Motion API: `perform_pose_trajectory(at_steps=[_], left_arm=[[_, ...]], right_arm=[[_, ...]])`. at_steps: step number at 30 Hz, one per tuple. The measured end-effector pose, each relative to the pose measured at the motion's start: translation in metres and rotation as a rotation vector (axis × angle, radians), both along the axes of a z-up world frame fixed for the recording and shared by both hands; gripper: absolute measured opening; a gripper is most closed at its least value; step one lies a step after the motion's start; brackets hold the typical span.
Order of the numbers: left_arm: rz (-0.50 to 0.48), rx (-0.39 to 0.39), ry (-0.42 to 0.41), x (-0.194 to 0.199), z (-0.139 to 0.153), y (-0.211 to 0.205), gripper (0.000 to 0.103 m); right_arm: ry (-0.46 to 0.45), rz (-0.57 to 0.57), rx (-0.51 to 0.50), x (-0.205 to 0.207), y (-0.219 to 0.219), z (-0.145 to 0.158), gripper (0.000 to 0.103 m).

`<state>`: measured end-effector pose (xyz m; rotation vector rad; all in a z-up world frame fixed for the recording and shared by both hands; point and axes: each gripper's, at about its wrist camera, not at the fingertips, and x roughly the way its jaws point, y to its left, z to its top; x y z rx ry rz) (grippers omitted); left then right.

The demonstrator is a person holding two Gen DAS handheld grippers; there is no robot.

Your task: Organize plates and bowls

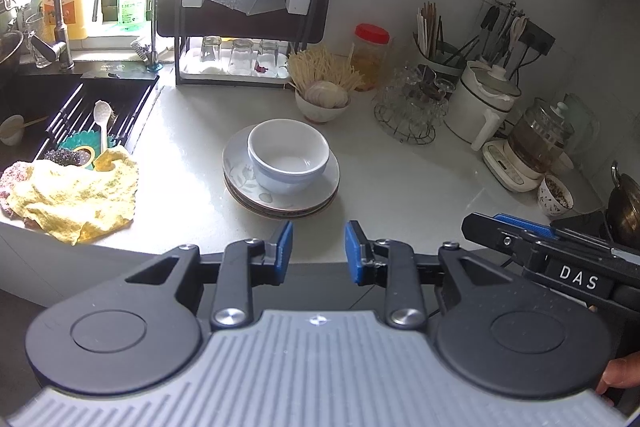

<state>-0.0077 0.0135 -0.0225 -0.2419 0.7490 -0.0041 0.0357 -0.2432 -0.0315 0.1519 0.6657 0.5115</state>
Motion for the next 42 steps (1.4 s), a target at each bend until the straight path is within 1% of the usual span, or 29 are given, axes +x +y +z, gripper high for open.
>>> perform_pose_trajectory(at_steps=[3, 8, 10, 11, 13, 17, 19, 20, 21, 22, 23, 24, 26, 28, 29, 30, 32, 34, 42], left_arm=[[-0.002, 0.011, -0.001, -0.001, -0.001, 0.0, 0.035], [-0.002, 0.025, -0.018, -0.005, 0.0, 0.001, 0.036], [0.004, 0.026, -0.032, -0.008, 0.001, 0.001, 0.043], [0.013, 0.033, -0.039, -0.009, 0.001, 0.001, 0.048], [0.015, 0.064, -0.042, -0.01, 0.002, -0.001, 0.052], [0.012, 0.05, -0.031, -0.01, 0.001, 0.002, 0.066], [0.01, 0.063, -0.017, -0.01, -0.001, 0.001, 0.067], [0.015, 0.061, -0.014, -0.009, -0.001, 0.001, 0.068], [0.018, 0.055, -0.013, -0.009, -0.002, 0.002, 0.07], [0.023, 0.052, -0.014, -0.008, -0.002, 0.003, 0.073], [0.027, 0.052, -0.017, -0.006, -0.002, 0.003, 0.079], [0.028, 0.052, -0.021, -0.005, -0.001, 0.004, 0.083], [0.022, 0.053, -0.03, -0.001, 0.002, 0.003, 0.088], [0.021, 0.078, -0.038, 0.004, 0.005, 0.0, 0.091], [0.025, 0.093, -0.042, 0.006, 0.006, -0.001, 0.093], [0.027, 0.104, -0.044, 0.008, 0.008, -0.002, 0.095], [0.023, 0.118, -0.045, 0.012, 0.01, -0.004, 0.096], [0.025, 0.128, -0.043, 0.015, 0.01, -0.005, 0.097], [0.039, 0.135, -0.012, 0.025, 0.008, -0.003, 0.098]], right_arm=[[0.012, -0.001, -0.003, 0.003, 0.001, -0.001, 0.046], [-0.002, -0.003, -0.004, 0.003, 0.004, -0.003, 0.046], [-0.001, 0.001, -0.009, 0.003, 0.004, -0.004, 0.046], [0.0, 0.001, -0.015, 0.003, 0.004, -0.005, 0.046], [-0.004, -0.003, -0.024, 0.004, 0.004, -0.005, 0.046], [-0.022, -0.016, -0.027, 0.005, 0.004, -0.005, 0.046], [-0.023, -0.023, -0.023, 0.007, 0.003, -0.005, 0.046], [-0.026, -0.028, -0.024, 0.008, 0.002, -0.005, 0.049], [-0.034, -0.035, -0.028, 0.008, 0.001, -0.004, 0.056], [-0.043, -0.043, -0.033, 0.007, 0.0, -0.003, 0.06], [-0.051, -0.051, -0.037, 0.007, -0.002, -0.002, 0.061], [-0.055, -0.056, -0.036, 0.008, -0.003, -0.002, 0.061], [-0.051, -0.065, -0.03, 0.009, -0.006, -0.003, 0.061], [-0.056, -0.082, -0.038, 0.011, -0.008, -0.002, 0.061], [-0.06, -0.086, -0.039, 0.011, -0.009, -0.002, 0.065], [-0.065, -0.09, -0.04, 0.012, -0.009, -0.001, 0.079], [-0.079, -0.088, -0.042, 0.012, -0.01, 0.001, 0.092], [-0.073, -0.088, -0.057, 0.014, -0.008, 0.001, 0.092], [-0.062, -0.097, -0.064, 0.019, -0.003, 0.0, 0.092]])
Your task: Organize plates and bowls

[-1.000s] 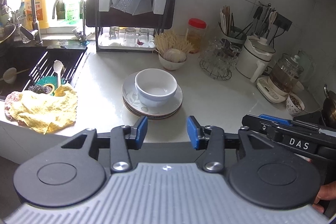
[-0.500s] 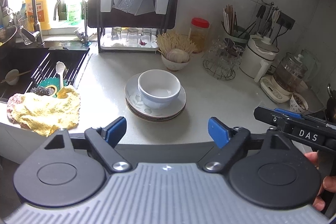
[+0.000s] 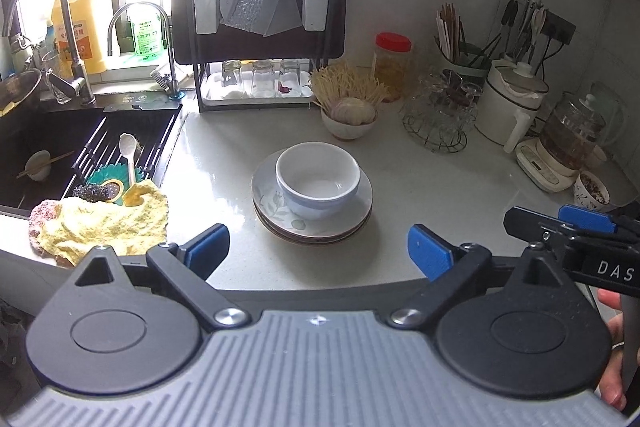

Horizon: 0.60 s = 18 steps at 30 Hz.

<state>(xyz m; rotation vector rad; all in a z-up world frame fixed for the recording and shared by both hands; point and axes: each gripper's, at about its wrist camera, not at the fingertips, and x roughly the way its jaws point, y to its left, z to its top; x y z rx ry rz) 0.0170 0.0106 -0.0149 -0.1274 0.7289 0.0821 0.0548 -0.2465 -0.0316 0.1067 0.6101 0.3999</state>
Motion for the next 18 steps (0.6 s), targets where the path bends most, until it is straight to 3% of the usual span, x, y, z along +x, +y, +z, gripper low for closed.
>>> perform_pose_trajectory(at_steps=[18], left_arm=[[0.035, 0.013, 0.037, 0.0087, 0.003, 0.0069, 0.098]], right_arm=[[0.037, -0.02, -0.035, 0.0094, 0.0032, -0.0007, 0.092]])
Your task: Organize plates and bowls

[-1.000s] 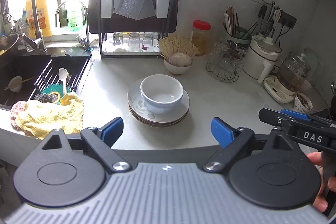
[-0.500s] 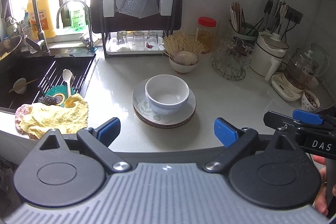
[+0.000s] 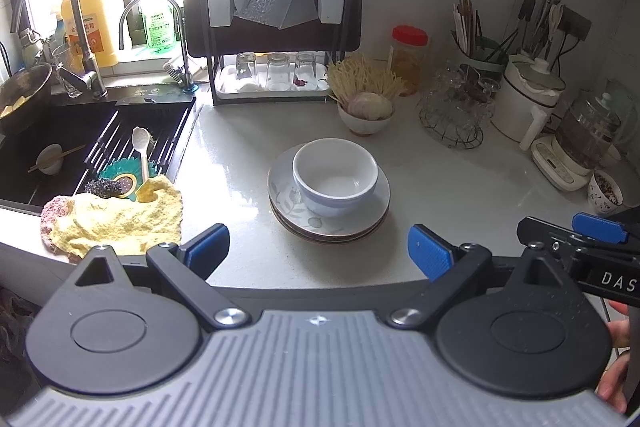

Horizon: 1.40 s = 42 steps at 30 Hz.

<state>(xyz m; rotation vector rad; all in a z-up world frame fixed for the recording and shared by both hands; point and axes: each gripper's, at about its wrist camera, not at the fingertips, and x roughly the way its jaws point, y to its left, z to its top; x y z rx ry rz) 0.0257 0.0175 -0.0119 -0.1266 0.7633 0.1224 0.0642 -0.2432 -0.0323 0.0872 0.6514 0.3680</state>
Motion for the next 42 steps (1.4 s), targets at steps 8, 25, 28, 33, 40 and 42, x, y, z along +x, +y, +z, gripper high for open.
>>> perform_pose_trajectory(at_steps=[8, 25, 28, 33, 40, 42], left_arm=[[-0.02, -0.021, 0.023, 0.01, -0.004, -0.002, 0.098], [-0.025, -0.025, 0.001, 0.024, 0.001, -0.004, 0.098], [-0.029, -0.029, 0.003, 0.027, 0.0, -0.003, 0.098], [-0.027, -0.025, 0.002, 0.031, 0.001, 0.001, 0.098], [-0.042, -0.01, 0.003, 0.033, 0.002, 0.001, 0.098], [-0.043, -0.01, 0.005, 0.033, 0.003, 0.002, 0.098]], right_arm=[[0.019, 0.003, -0.003, 0.007, -0.004, 0.001, 0.092], [0.004, 0.024, -0.006, 0.015, -0.003, 0.007, 0.092], [-0.004, 0.025, -0.004, 0.016, -0.002, 0.006, 0.092], [0.002, 0.027, -0.003, 0.019, 0.001, 0.005, 0.092], [0.014, 0.007, 0.006, 0.023, 0.0, 0.004, 0.092], [0.015, 0.007, 0.004, 0.023, 0.001, 0.005, 0.092]])
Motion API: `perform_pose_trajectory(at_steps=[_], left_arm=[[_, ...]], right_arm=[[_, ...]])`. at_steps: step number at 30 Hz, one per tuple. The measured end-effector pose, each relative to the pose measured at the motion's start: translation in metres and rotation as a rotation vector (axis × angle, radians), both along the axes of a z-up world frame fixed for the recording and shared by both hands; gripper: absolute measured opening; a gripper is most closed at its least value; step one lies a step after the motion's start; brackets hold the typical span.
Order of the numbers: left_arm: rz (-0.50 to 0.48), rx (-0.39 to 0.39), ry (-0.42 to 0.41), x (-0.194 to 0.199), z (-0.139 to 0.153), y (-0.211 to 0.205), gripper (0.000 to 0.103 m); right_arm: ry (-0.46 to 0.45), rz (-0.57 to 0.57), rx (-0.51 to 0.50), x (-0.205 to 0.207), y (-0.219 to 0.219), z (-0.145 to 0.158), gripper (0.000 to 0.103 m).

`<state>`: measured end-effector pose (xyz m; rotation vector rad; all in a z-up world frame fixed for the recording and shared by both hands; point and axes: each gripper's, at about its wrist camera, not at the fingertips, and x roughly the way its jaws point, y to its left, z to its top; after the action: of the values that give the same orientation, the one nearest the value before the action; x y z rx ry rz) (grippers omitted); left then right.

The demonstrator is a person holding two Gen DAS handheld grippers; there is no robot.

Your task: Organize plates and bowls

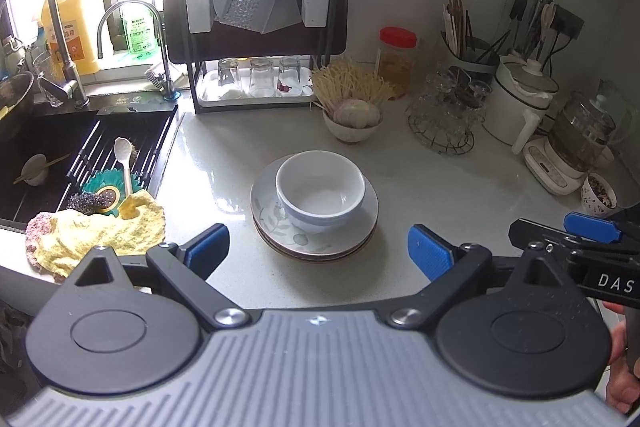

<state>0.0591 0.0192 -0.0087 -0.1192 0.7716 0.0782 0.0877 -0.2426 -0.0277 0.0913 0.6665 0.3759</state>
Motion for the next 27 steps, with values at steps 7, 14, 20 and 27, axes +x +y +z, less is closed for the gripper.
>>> perform_pose_trajectory(at_steps=[7, 14, 20, 27], left_arm=[[-0.001, 0.008, -0.004, 0.0, 0.003, 0.0, 0.098], [-0.006, 0.015, -0.002, -0.001, 0.003, -0.001, 0.098], [-0.015, 0.021, -0.017, -0.004, 0.006, -0.005, 0.098], [-0.024, 0.011, -0.009, -0.006, 0.003, -0.011, 0.098]], right_arm=[[-0.01, -0.007, -0.006, -0.001, 0.001, 0.004, 0.092], [-0.003, -0.008, -0.004, -0.002, 0.0, 0.003, 0.092], [-0.006, -0.008, -0.01, -0.004, 0.0, 0.004, 0.092], [-0.003, -0.019, -0.006, -0.006, -0.003, 0.002, 0.092]])
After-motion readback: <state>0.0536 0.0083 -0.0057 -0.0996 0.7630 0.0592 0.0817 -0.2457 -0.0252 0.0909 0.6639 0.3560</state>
